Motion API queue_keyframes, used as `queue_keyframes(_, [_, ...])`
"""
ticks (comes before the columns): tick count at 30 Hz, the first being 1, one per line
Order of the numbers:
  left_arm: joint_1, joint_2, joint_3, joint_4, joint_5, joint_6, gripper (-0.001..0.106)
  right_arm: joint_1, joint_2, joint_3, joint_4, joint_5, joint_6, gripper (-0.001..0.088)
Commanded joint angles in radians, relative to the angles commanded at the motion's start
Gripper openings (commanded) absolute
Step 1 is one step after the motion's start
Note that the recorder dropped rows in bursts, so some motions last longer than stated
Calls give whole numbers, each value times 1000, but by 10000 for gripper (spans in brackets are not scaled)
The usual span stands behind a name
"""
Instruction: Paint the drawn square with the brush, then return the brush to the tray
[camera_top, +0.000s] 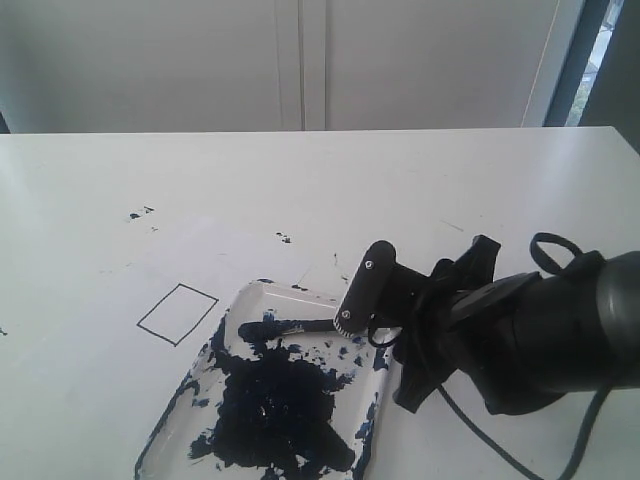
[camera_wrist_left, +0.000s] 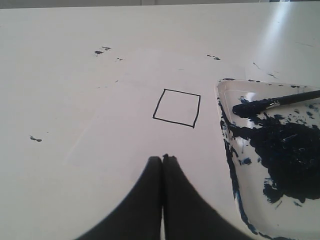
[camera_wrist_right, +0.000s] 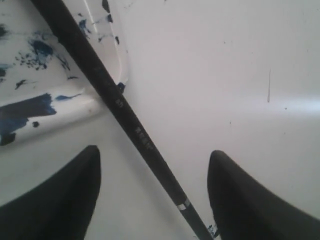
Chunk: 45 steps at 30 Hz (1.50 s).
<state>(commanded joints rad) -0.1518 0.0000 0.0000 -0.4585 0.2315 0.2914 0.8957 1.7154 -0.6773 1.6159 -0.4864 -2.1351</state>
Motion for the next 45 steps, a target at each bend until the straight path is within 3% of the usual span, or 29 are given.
queue_keyframes(15, [0, 0, 0, 0, 0, 0, 0, -72, 56, 0, -76, 86, 0, 585])
queue_keyframes(24, [0, 0, 0, 0, 0, 0, 0, -116, 77, 0, -66, 219, 0, 497])
queue_keyframes(33, [0, 0, 0, 0, 0, 0, 0, -118, 85, 0, -61, 341, 0, 283])
queue_keyframes(40, [0, 0, 0, 0, 0, 0, 0, -117, 7, 0, -34, 368, 0, 8])
queue_keyframes(45, [0, 0, 0, 0, 0, 0, 0, -117, -105, 0, 48, 395, 18, 0])
